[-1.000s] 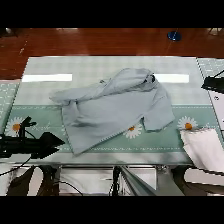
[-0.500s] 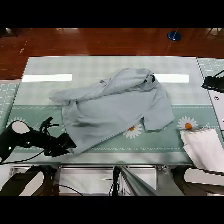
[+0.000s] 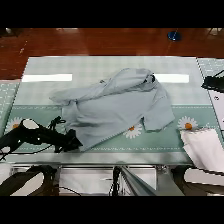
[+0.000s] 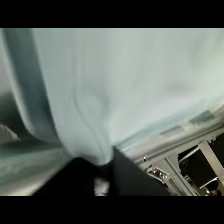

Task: Fold the shirts.

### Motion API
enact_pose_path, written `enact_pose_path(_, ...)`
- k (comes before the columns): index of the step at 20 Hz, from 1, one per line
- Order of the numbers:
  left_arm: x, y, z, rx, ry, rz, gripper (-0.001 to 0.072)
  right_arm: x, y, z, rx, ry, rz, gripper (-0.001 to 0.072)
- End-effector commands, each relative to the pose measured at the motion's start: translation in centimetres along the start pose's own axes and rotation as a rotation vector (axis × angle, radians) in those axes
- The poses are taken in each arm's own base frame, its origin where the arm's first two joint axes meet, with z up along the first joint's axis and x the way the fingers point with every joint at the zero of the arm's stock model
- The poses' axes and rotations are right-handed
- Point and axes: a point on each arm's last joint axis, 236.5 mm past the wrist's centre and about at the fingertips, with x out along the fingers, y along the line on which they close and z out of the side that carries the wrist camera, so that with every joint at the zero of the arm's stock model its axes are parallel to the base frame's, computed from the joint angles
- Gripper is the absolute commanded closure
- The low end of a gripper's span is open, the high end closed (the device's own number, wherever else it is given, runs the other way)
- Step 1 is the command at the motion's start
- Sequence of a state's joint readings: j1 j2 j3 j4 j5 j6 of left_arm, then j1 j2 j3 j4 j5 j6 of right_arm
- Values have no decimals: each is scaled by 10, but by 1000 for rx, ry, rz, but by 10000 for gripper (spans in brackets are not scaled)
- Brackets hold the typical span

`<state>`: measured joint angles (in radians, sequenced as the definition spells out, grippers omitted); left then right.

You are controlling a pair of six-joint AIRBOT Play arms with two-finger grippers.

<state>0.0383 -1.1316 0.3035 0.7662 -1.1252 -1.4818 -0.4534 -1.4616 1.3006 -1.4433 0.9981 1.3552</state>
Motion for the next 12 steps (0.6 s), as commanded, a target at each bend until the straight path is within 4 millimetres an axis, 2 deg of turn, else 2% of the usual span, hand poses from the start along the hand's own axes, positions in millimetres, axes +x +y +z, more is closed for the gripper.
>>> enact_pose_path(1,8,-21,24,44,-68,-108,677,0,4,-4,9,18,16,219)
enact_pose_path(4,6,-29,28,67,-82,-140,678,2,8,-10,1,44,36,218)
enact_pose_path(6,7,-29,26,82,-76,-141,678,11,18,-19,-15,86,83,217)
enact_pose_path(8,7,-30,24,97,-68,-143,678,28,42,-31,-24,138,198,192)
enact_pose_path(10,7,-30,23,100,-63,-144,678,43,71,-46,-3,205,339,107)
enact_pose_path(12,7,-30,23,118,-64,-143,678,53,102,-55,44,255,491,98)
